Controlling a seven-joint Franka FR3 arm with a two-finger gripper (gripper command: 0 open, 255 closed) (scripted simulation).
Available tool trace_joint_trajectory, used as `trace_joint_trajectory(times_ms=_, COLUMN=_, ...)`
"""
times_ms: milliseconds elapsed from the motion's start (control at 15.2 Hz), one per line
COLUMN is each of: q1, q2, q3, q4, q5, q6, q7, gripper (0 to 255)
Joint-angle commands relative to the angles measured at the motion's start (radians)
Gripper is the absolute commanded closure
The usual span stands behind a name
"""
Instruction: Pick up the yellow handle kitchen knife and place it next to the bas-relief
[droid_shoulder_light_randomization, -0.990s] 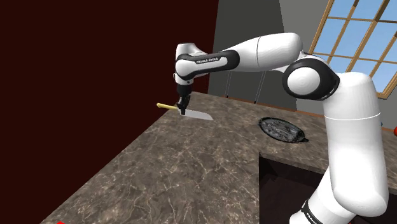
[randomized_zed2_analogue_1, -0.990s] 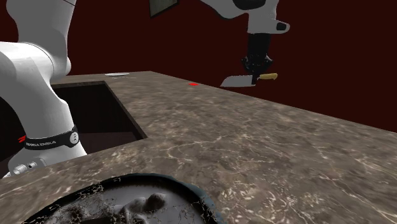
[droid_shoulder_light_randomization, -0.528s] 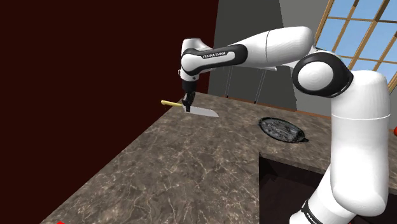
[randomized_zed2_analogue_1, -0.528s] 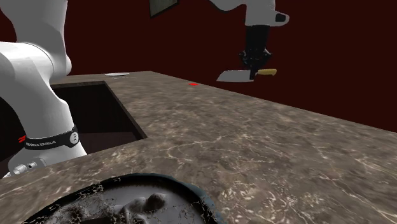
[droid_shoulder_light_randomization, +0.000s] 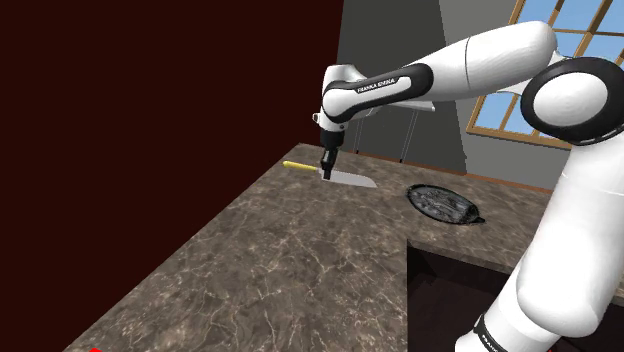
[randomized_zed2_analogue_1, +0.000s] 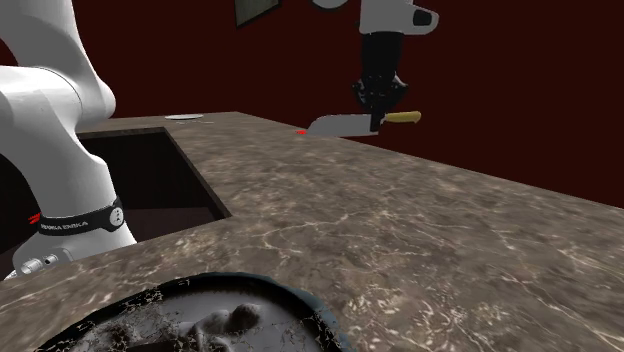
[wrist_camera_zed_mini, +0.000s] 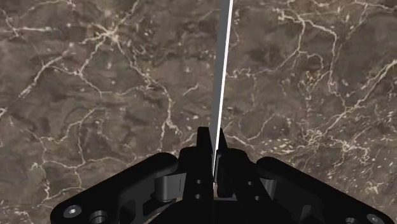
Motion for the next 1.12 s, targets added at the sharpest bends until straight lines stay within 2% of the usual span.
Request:
trace_joint_trajectory(times_ms=0, q1=-0.016, q2=-0.055, q3=-0.012, q4=-0.065, q5=0.002, q6=0.011, q7=-0.030, gripper=255)
trace_joint_trajectory(times_ms=528, q1=-0.087, q2=-0.267, q3=-0.085, q4=-0.315, q5=-0.009, q6=0.048, q7=-0.168, gripper=255)
trace_joint_trajectory(times_ms=1056, q1=-0.167, q2=-0.444, q3=-0.184, q4=-0.492, q5=-0.058, q6=0.049, q7=-0.317, gripper=255)
